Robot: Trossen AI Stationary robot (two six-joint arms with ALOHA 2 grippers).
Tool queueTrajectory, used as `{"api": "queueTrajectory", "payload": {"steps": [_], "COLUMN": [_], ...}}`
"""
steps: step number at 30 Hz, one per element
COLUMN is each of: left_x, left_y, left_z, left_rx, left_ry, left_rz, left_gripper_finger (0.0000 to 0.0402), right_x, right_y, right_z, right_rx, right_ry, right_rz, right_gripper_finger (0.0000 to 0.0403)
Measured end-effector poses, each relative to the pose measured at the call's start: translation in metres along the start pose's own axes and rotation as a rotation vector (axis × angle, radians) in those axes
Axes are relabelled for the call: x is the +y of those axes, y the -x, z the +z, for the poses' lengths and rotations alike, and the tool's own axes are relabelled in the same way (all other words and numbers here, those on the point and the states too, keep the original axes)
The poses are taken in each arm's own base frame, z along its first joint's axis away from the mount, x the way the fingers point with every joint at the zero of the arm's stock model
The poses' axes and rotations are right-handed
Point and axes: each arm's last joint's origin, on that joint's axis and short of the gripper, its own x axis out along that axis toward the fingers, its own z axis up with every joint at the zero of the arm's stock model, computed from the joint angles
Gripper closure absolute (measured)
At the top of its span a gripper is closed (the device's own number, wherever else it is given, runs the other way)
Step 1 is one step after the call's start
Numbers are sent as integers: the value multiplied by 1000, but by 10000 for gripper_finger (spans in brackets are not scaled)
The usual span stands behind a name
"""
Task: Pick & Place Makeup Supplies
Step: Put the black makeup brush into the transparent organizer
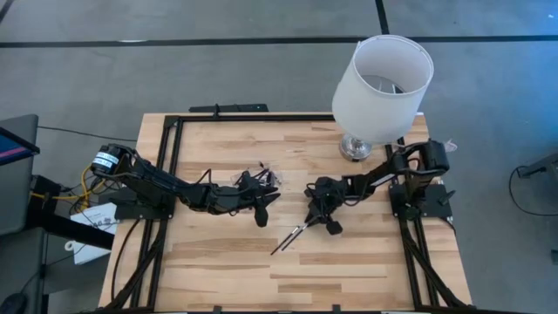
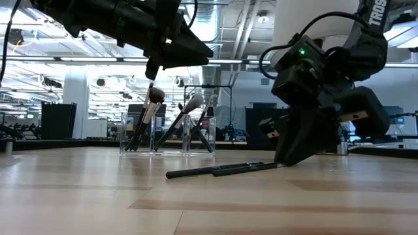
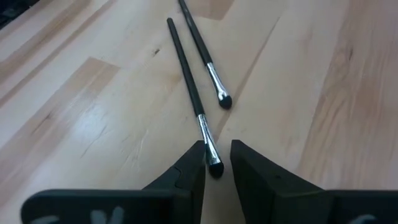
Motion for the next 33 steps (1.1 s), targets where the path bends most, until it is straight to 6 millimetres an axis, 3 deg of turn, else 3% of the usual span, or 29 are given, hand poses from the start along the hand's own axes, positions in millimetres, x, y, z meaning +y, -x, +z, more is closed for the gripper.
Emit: {"api": "queueTrajectory", "payload": {"steps": [33], "left_x": [0], "left_y": [0], "left_z": [0], "left_rx": [-1], "left_ry": [-3], "left_rz": [0], "left_gripper_finger": [308], "right_x": [17], "right_y": [-11], "right_z": [17], "right_rx": [-117], "right_ry": [185], "right_rz": [-6], "right_gripper_finger": [330]}}
